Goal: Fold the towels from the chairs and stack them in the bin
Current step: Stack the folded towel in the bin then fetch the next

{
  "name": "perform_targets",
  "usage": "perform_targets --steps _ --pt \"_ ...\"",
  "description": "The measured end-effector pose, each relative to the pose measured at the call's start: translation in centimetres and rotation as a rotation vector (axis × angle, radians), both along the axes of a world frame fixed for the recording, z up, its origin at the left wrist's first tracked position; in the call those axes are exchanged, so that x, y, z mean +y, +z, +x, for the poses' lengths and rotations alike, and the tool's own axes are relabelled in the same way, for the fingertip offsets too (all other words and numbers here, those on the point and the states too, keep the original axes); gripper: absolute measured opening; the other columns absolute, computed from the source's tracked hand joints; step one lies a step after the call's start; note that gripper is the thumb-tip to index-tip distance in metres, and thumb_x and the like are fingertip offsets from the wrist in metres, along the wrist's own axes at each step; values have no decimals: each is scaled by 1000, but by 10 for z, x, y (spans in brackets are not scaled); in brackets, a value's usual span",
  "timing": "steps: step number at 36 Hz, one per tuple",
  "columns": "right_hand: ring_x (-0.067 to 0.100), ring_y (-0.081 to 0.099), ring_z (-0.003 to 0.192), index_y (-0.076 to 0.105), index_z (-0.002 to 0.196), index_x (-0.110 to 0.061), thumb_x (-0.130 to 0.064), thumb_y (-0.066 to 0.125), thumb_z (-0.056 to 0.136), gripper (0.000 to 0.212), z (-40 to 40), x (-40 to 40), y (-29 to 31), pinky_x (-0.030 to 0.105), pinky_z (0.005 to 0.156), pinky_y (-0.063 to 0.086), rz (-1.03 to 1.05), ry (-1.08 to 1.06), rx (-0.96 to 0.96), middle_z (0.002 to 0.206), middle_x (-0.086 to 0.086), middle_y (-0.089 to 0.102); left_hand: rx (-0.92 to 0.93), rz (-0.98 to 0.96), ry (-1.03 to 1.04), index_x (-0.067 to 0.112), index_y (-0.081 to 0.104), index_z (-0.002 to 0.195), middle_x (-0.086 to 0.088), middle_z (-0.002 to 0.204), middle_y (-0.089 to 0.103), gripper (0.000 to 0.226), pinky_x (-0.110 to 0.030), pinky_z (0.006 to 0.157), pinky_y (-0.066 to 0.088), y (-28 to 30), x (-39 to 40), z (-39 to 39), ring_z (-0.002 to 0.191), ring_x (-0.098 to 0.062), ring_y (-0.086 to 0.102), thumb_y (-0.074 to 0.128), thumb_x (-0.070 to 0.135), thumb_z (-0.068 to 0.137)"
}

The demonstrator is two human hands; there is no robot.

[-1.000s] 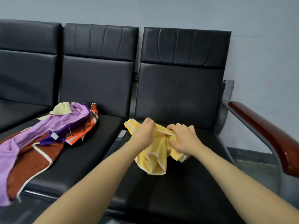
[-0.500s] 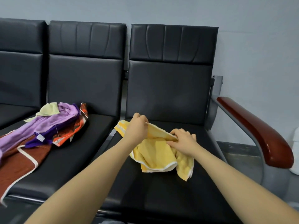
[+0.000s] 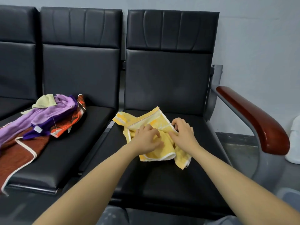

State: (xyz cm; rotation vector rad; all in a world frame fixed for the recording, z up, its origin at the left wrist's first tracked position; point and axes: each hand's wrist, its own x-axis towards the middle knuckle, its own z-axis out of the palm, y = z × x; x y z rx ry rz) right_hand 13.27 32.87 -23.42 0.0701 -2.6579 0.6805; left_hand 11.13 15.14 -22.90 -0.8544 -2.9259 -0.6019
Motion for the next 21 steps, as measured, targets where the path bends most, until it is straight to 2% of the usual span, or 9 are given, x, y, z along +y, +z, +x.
perform_targets --steps 3,6,9,12,15,18,21 --pt "18 45 100 48 108 -24 -34 55 92 21 7 5 -5 33 90 30 70 -42 -92 107 -5 44 33 15 -75 29 55 115 5 121 41 44 -35 101 25 -5 5 13 115 -17 32 58 59 82" --pt "24 43 114 46 122 -30 -50 52 90 38 15 7 -8 37 98 26 65 -115 -253 122 -1 41 90 -98 -133 27 52 121 4 120 39 57 -33 97 27 -13 13 24 110 -17 32 60 63 78" --pt "27 43 119 43 134 -32 -59 47 88 53 26 8 -10 38 100 25 158 -142 -356 130 2 41 225 -140 -91 21 58 118 1 116 45 41 -31 89 30 -17 23 31 107 -21 38 54 49 88" --pt "25 43 118 47 133 -27 -53 50 90 50 33 7 -9 37 99 26 206 -128 -372 131 2 41 283 -83 -23 15 63 109 -3 111 52 27 -29 83 36 -12 24 33 100 -21 44 46 32 96" --pt "22 42 112 59 119 -26 -39 50 93 31 39 7 -9 34 92 26 262 -116 -311 126 -1 43 250 -1 108 11 63 105 -3 105 54 26 -29 67 42 2 17 34 88 -22 55 42 24 97" --pt "19 40 111 62 114 -24 -28 47 94 25 43 7 -6 32 91 25 254 -154 -195 123 -3 44 222 121 273 10 57 99 -3 102 54 21 -25 53 35 22 4 32 76 -20 53 39 18 97" --pt "17 39 117 62 115 -21 -21 46 94 27 46 8 3 33 95 25 253 -157 -73 128 -5 44 232 240 384 7 52 96 -7 100 54 17 -30 58 36 44 -13 30 78 -22 50 36 12 96"
